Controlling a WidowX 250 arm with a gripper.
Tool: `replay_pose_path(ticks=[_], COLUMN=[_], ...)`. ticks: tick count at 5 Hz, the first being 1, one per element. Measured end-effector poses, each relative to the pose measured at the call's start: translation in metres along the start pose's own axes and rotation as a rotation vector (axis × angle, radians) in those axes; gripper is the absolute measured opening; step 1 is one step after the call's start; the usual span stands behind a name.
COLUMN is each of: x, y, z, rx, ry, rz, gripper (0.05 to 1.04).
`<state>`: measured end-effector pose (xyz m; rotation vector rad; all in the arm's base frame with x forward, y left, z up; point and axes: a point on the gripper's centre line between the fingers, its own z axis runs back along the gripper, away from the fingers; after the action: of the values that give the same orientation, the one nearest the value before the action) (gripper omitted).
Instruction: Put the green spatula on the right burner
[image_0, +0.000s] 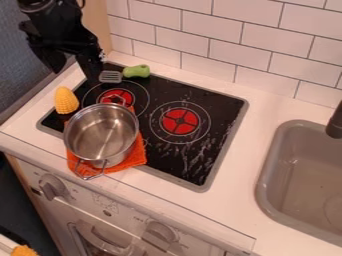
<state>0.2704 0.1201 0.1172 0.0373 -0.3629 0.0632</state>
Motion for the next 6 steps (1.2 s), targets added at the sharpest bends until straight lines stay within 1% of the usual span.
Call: replay_pose_path(ticks=[1, 2, 3, 4, 5, 6], x=[-0.004, 0.003, 0.013, 0.027, 0.039, 0.049], y=[-0.001, -0.008, -0.009, -0.008, 0.0, 0.006], z=[-0.007, -0.016, -0.018, -0.026, -0.026, -0.037], rx=[-0.016, -0.067, -0.103, -0.164, -0.116, -0.083], ry=[0.026, 0.05, 0.05, 0.055, 0.021, 0.022], rz=[0.0, -0.118, -0.223, -0.411, -0.545, -0.608], gripper=[1.001, 1.001, 1.001, 1.001, 1.001, 1.001])
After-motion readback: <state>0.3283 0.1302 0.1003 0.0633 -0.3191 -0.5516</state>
